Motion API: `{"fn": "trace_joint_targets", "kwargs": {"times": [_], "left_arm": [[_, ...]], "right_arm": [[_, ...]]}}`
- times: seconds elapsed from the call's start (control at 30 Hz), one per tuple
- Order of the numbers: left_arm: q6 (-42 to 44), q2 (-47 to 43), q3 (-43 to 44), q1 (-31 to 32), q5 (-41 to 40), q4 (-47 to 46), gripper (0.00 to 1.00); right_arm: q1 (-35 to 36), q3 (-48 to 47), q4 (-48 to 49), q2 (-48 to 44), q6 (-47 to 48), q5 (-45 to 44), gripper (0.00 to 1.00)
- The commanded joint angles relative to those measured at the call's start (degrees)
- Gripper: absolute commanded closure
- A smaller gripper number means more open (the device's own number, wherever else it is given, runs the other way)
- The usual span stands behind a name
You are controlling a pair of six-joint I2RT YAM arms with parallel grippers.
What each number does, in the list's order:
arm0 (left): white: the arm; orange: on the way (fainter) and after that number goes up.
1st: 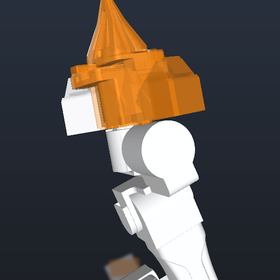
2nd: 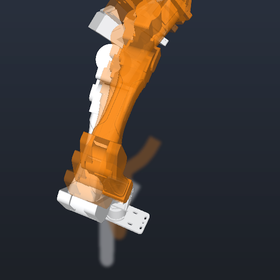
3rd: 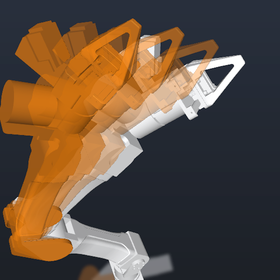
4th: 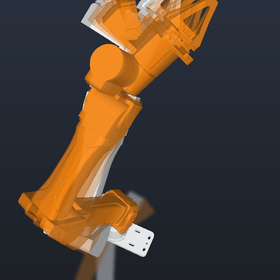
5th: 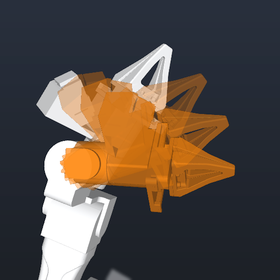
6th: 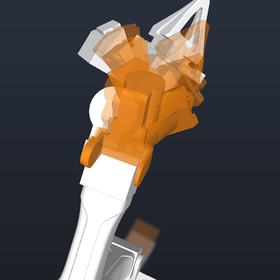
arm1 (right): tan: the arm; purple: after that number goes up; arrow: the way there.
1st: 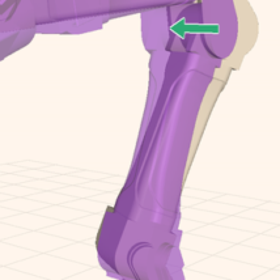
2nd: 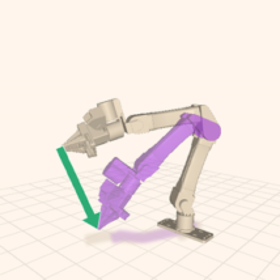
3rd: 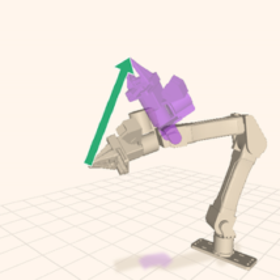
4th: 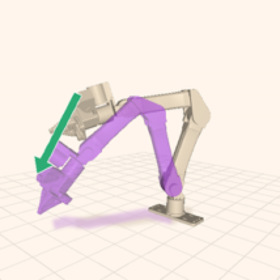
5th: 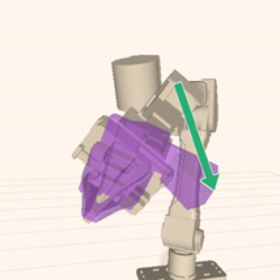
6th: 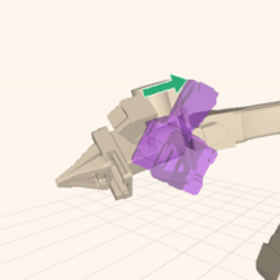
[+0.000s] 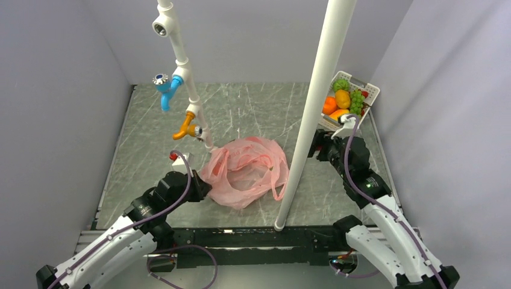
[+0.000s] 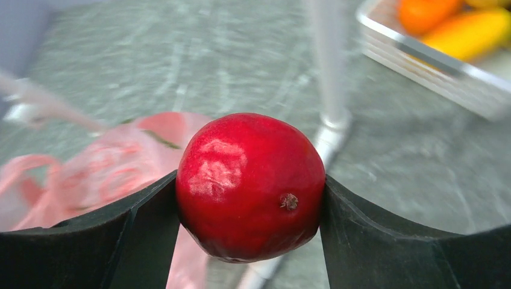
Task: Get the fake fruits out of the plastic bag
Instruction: Place the fake fruit in the bin.
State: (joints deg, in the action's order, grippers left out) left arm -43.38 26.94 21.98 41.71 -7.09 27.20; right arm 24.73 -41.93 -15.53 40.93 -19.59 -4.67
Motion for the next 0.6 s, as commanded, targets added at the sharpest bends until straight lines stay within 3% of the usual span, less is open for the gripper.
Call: {"fn": "trace_joint_targets", "kwargs": {"times": [0.0,0.07,0.27,0.43,0.57], "left_arm": [[3.0,0.8,4.3,0.3,0.9,-2.0,1.00],[3.8,1.6,5.8,0.2,0.8,-1.6,0.92],[5.8,2.0,9.2,0.3,1.4,-0.4,0.51],[6.4,-1.3,11.1,0.2,0.6,3.2,0.26],[6.8,-5.6,13.0,0.3,-0.3,7.0,0.19]], "right_arm": [[-5.8,1.4,-9.5,-0.6,-4.8,-12.1,1.00],[-8.9,1.3,-10.3,0.4,-5.9,-13.8,1.00],[-19.7,-1.8,-8.0,8.1,-7.0,-11.2,1.00],[-27.6,-7.6,-5.5,16.8,-6.3,-8.6,1.00],[-30.3,-13.3,-4.3,22.3,-4.3,-9.1,1.00]]}}
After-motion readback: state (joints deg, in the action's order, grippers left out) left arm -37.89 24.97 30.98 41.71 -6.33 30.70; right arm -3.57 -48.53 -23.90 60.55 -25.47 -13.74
